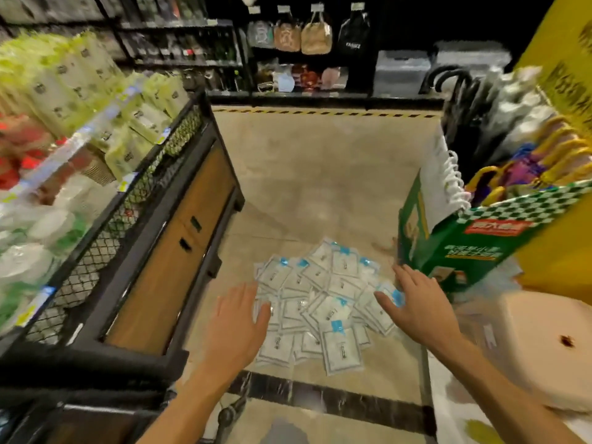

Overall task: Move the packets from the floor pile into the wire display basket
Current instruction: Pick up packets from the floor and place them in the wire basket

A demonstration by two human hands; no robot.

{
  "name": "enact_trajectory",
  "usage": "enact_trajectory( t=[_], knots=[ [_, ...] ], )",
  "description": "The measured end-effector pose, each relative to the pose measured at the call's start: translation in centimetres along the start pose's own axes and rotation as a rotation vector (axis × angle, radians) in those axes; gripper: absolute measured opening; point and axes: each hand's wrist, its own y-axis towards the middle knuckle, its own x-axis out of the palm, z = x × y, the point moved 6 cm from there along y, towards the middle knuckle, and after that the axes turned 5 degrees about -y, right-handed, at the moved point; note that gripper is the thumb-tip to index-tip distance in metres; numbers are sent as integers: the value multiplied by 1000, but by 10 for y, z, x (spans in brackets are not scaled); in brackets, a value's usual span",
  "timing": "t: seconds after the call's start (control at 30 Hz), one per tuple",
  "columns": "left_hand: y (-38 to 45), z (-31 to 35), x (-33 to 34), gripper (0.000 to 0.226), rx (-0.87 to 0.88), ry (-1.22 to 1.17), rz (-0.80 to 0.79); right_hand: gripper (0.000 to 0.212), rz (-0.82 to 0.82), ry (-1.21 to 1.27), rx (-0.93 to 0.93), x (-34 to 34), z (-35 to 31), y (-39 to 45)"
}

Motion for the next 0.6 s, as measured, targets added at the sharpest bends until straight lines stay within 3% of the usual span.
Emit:
enact_trajectory(
  t=[0.17, 0.33, 0.5, 0.6],
  knots=[
    [64, 13, 47, 90, 68, 47, -136, 84, -99, 31, 148, 51, 35, 16],
    [143, 18, 108, 93, 170, 96, -273, 68, -73, 96, 268, 91, 45, 35],
    [215, 2, 200, 85, 212, 144, -364, 90, -194, 99, 364, 184, 65, 64],
    [247, -15, 273, 81, 209, 156, -416, 88, -269, 100, 395, 256, 78, 88]
  ],
)
